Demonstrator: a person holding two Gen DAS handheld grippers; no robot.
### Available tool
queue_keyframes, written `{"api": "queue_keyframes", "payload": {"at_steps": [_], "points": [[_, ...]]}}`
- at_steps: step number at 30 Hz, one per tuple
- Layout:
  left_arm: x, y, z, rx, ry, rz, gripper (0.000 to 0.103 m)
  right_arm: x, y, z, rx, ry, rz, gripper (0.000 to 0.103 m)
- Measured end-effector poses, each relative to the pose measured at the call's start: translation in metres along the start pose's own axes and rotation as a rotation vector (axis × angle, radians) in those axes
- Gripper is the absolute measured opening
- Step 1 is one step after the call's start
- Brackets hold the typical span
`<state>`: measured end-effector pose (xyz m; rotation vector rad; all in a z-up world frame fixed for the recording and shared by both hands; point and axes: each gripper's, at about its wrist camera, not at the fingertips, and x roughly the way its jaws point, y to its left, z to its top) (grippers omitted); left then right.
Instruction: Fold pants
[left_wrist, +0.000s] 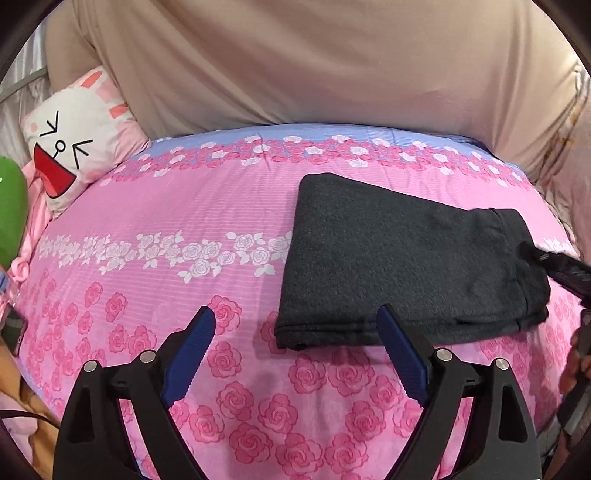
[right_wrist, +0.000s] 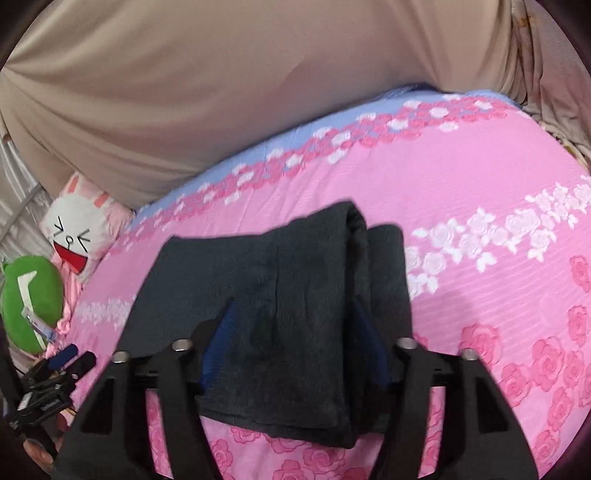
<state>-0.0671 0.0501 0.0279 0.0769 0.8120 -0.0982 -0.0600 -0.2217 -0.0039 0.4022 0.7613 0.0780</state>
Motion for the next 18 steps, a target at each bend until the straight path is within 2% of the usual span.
{"api": "queue_keyframes", "payload": {"at_steps": [2,3,4,6,12,14,15,16,17,18], "points": [[-0.003,-0.004,-0.002,0.019,-0.001,-0.019,0.086,-0.005,0.001,-0.005,-0.016,-0.009,-0.015,0.025],[-0.004,-0.008,-0.003,0.032,-0.001,-0.042,0.086,-0.009,0.002,-0.004,-0.018,-0.008,-0.004,0.013],[-0.005,-0.013,-0.003,0.051,0.000,-0.070,0.086,-0.012,0.000,-0.002,-0.006,0.000,0.029,0.009],[-0.006,-0.028,-0.003,0.096,-0.005,-0.119,0.086,-0.013,0.002,0.012,0.005,0.028,0.099,0.006],[-0.011,-0.097,0.010,0.268,-0.065,-0.266,0.087,-0.022,0.028,0.067,0.036,0.007,0.336,0.005],[-0.008,-0.116,0.014,0.308,-0.102,-0.278,0.087,-0.020,0.038,0.074,0.017,0.003,0.339,0.005],[-0.004,-0.125,0.016,0.322,-0.121,-0.264,0.087,-0.019,0.042,0.075,0.008,0.004,0.339,0.005],[0.007,-0.136,0.020,0.334,-0.126,-0.217,0.087,-0.018,0.044,0.075,0.008,0.006,0.344,0.005],[0.014,-0.140,0.022,0.332,-0.119,-0.200,0.079,-0.017,0.044,0.073,0.014,0.007,0.349,0.005],[0.027,-0.143,0.027,0.322,-0.100,-0.203,0.056,-0.017,0.043,0.072,0.014,0.006,0.344,0.005]]}}
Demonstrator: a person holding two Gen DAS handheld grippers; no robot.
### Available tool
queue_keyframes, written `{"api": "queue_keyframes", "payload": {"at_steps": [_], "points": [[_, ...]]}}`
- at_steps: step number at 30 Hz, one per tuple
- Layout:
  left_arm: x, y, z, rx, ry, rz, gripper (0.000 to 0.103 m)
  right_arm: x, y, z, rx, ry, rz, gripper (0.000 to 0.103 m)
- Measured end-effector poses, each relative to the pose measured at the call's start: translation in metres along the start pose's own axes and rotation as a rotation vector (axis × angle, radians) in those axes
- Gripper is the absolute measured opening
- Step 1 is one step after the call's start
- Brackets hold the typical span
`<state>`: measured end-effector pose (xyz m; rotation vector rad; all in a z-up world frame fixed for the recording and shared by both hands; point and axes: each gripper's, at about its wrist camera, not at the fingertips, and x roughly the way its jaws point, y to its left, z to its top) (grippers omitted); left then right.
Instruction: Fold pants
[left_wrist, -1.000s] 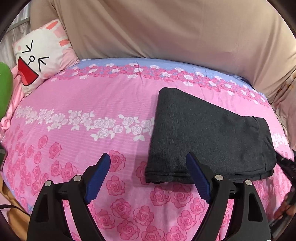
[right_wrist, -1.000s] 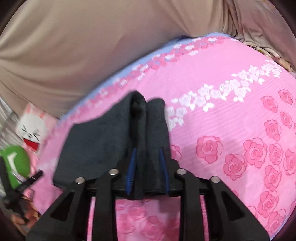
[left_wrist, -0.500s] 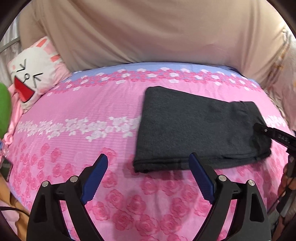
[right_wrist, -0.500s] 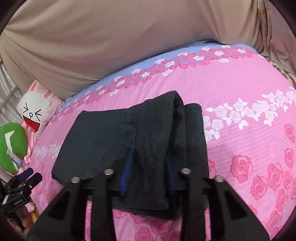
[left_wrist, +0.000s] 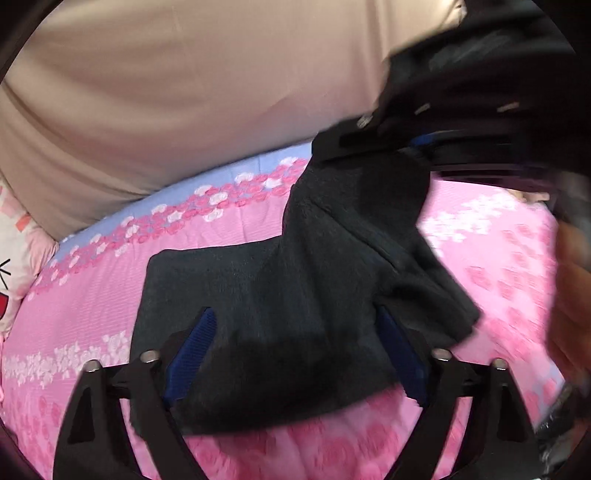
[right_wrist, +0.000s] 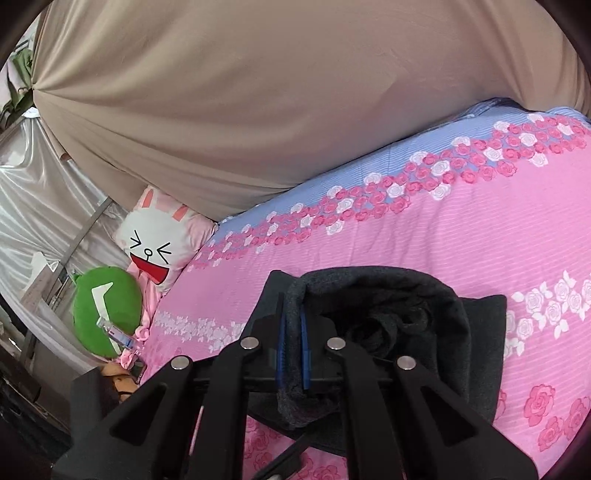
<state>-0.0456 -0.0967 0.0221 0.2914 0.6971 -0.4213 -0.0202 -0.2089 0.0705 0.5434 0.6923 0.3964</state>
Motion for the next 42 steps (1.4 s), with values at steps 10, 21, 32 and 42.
{"api": "queue_keyframes", "payload": {"at_steps": [10,21,32,42], "points": [[0.000,0.085,0.050,-0.285,-0.036,-0.093,0.008,-0.033,-0.035,-0.040,-0.087,-0.051,-0.254,0.032],[-0.008,0.085,0.061,-0.251,-0.047,-0.092,0.007,0.044,-0.033,-0.054,-0.032,0.090,-0.099,0.032],[-0.006,0.084,0.057,-0.229,-0.041,-0.080,0.007,0.068,-0.028,-0.044,-0.023,0.112,-0.065,0.015],[0.001,0.070,0.052,-0.215,-0.036,-0.085,0.008,0.018,-0.056,-0.024,-0.029,-0.006,-0.172,0.009]]}}
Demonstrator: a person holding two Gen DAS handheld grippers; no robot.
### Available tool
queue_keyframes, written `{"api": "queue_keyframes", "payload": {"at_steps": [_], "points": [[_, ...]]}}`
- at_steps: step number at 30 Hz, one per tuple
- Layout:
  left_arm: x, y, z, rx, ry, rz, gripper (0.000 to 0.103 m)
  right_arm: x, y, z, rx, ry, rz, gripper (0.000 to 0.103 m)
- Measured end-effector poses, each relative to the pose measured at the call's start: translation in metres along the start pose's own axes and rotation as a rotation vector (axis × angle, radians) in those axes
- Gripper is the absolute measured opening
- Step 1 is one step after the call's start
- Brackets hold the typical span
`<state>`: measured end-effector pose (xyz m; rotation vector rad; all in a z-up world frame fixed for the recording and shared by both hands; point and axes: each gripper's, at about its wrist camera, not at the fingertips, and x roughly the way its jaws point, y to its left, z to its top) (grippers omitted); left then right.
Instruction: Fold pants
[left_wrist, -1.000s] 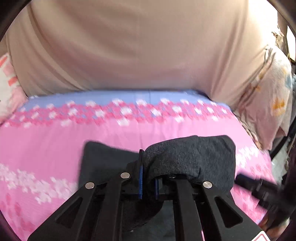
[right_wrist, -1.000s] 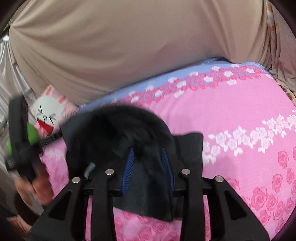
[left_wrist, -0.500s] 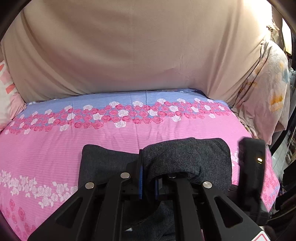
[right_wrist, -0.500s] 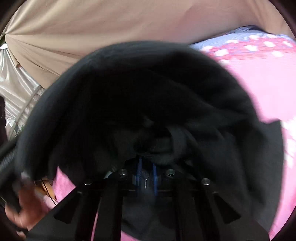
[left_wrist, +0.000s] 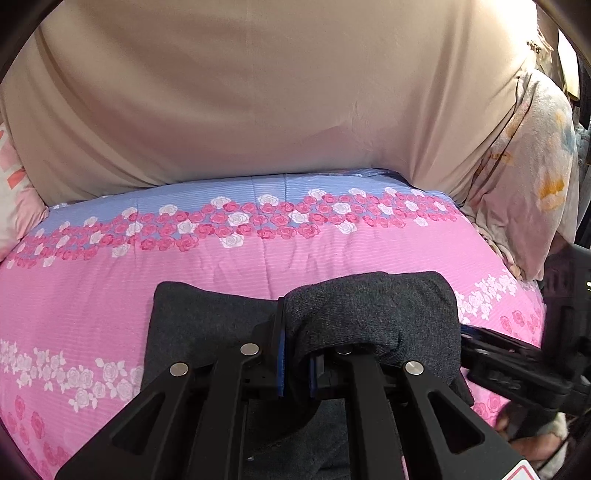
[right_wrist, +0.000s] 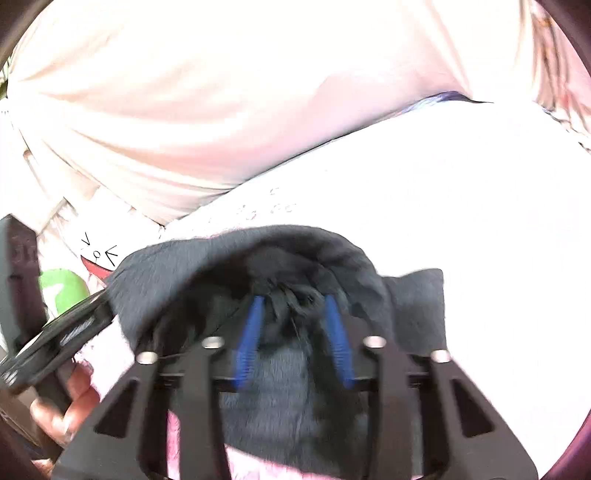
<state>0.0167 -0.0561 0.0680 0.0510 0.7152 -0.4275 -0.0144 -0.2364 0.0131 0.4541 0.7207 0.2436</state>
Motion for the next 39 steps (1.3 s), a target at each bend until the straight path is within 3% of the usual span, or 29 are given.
{"api": "queue_keyframes", "payload": {"at_steps": [1,5,8,13,14,15,17,20,22,25,26,28,30,32,34,36,39], "points": [[0.000,-0.001,-0.001,0.000,0.002,0.002,0.008,0.012,0.004,-0.002,-0.007,0.036,0.011,0.001],[0.001,-0.003,0.000,0.001,0.007,0.011,0.008,0.029,0.021,-0.018,-0.037,0.070,0.073,0.001],[0.001,-0.002,0.002,0.004,0.010,0.010,0.008,-0.002,0.008,-0.021,0.021,-0.020,0.071,0.004],[0.005,-0.014,-0.008,0.023,0.047,-0.032,0.008,-0.071,-0.039,-0.032,0.095,-0.120,-0.059,0.007],[0.008,-0.020,-0.014,0.030,0.067,-0.048,0.015,-0.075,-0.039,-0.032,0.107,-0.126,-0.075,0.008],[0.015,-0.030,-0.025,0.041,0.106,-0.073,0.036,-0.081,-0.046,-0.035,0.127,-0.132,-0.093,0.011],[0.030,-0.047,-0.046,0.075,0.182,-0.085,0.063,-0.084,-0.056,-0.037,0.146,-0.124,-0.113,0.019],[0.038,-0.061,-0.079,0.126,0.245,-0.062,0.063,-0.082,-0.056,-0.043,0.167,-0.092,-0.105,0.026],[0.023,-0.049,-0.090,0.115,0.224,-0.087,0.067,-0.079,-0.048,-0.046,0.156,-0.074,-0.075,0.034],[-0.009,-0.018,-0.091,0.032,0.182,-0.173,0.086,-0.077,-0.034,-0.052,0.108,-0.060,-0.061,0.054],[-0.018,-0.007,-0.089,0.003,0.171,-0.173,0.087,-0.071,-0.030,-0.052,0.096,-0.055,-0.059,0.055],[-0.030,0.016,-0.084,-0.053,0.144,-0.098,0.087,-0.057,-0.022,-0.051,0.093,-0.037,-0.062,0.067],[-0.035,0.033,-0.080,-0.087,0.121,-0.006,0.087,-0.035,-0.023,-0.051,0.089,0.014,-0.086,0.069],[-0.037,0.046,-0.079,-0.113,0.119,0.071,0.087,-0.017,-0.020,-0.053,0.066,0.042,-0.128,0.061],[-0.039,0.060,-0.080,-0.135,0.116,0.137,0.087,-0.016,-0.005,-0.049,0.005,0.044,-0.166,0.026],[-0.043,0.067,-0.080,-0.158,0.106,0.151,0.087,-0.030,0.021,-0.032,-0.050,0.006,-0.125,0.016],[-0.057,0.084,-0.080,-0.204,0.072,0.164,0.087,-0.065,0.063,-0.007,-0.147,-0.106,-0.073,0.015]]}}
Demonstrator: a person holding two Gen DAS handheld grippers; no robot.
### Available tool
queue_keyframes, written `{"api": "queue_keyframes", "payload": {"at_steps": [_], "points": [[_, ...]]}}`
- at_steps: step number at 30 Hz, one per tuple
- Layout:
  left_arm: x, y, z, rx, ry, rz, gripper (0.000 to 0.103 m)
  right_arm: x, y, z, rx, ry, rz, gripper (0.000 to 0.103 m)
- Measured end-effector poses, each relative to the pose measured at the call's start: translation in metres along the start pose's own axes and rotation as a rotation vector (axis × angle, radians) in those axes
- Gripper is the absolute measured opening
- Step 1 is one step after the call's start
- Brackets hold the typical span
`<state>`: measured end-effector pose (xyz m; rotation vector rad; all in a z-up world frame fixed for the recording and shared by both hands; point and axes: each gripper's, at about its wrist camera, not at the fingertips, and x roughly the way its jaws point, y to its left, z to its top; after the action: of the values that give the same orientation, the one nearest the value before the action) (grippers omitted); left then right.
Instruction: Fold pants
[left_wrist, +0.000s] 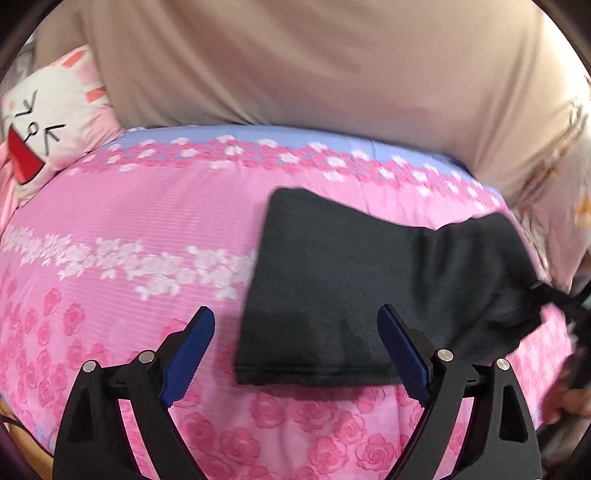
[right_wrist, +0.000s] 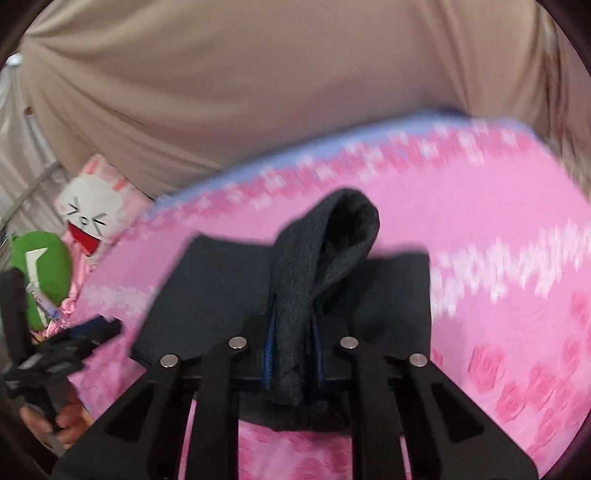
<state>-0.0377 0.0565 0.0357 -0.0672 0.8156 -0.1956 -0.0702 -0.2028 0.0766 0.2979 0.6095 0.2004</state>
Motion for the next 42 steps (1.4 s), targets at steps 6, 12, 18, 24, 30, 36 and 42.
{"api": "queue_keyframes", "payload": {"at_steps": [6,12,18,24,30,36,42], "points": [[-0.007,0.025,0.008,-0.038,-0.035,0.034,0.087,-0.006,-0.016,0.001,-0.016,-0.002,-0.112,0.017],[0.017,0.036,0.004,-0.082,0.044,-0.029,0.087,0.021,-0.096,-0.054,0.297,0.105,-0.140,0.031],[0.073,0.047,0.001,-0.236,0.223,-0.190,0.087,0.018,-0.091,-0.052,0.279,0.127,-0.124,0.066],[0.087,0.043,0.004,-0.232,0.224,-0.270,0.006,0.045,-0.079,-0.062,0.272,0.165,-0.111,0.041],[0.021,0.058,0.015,-0.214,0.111,-0.287,0.006,0.001,-0.030,-0.040,0.184,0.092,0.003,0.029],[0.028,0.080,-0.018,-0.165,0.206,-0.047,0.017,0.018,-0.032,-0.086,0.127,0.195,-0.203,0.055],[-0.008,0.050,-0.018,-0.063,0.032,0.078,0.041,-0.003,-0.010,-0.052,0.086,0.069,-0.149,0.068]]}}
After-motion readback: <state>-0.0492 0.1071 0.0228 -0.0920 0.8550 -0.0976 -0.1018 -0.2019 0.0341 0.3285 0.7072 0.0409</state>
